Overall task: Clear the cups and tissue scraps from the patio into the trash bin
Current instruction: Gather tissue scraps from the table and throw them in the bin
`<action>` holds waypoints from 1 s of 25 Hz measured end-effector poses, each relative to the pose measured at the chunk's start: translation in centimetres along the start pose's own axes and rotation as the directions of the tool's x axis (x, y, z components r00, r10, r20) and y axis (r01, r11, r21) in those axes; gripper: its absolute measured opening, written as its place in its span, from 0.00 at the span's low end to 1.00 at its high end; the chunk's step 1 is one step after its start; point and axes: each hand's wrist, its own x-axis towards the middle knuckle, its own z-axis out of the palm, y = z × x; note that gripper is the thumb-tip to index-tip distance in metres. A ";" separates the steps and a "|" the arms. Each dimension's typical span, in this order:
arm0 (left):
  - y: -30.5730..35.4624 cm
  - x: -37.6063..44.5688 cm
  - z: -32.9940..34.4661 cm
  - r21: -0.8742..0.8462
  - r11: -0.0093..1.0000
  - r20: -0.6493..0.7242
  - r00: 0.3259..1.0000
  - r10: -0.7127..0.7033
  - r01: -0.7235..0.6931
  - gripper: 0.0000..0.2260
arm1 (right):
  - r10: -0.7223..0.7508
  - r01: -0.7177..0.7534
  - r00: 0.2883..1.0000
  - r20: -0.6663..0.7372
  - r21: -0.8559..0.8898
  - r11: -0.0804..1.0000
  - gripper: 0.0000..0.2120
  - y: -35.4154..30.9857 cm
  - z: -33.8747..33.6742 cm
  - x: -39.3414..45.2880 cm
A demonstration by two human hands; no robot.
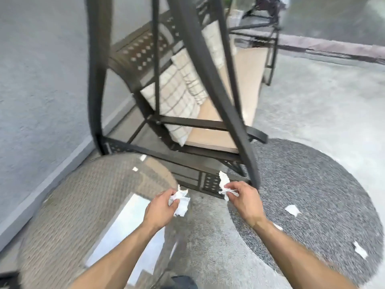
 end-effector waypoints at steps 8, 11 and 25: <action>23.9 -3.5 14.1 -0.036 0.870 0.127 0.862 0.491 -0.491 0.11 | 0.309 -0.303 0.885 -0.349 0.075 0.950 0.08 17.8 -17.5 -16.6; 32.8 -7.0 19.6 -0.086 0.762 0.203 0.738 0.644 -0.642 0.11 | 0.438 -0.430 0.744 -0.505 0.141 0.892 0.07 22.8 -23.3 -24.7; 65.1 -35.0 39.0 -0.632 0.044 0.363 -0.245 0.899 -0.774 0.08 | 0.496 -0.731 -0.239 -0.834 0.491 0.474 0.07 26.4 -35.9 -60.9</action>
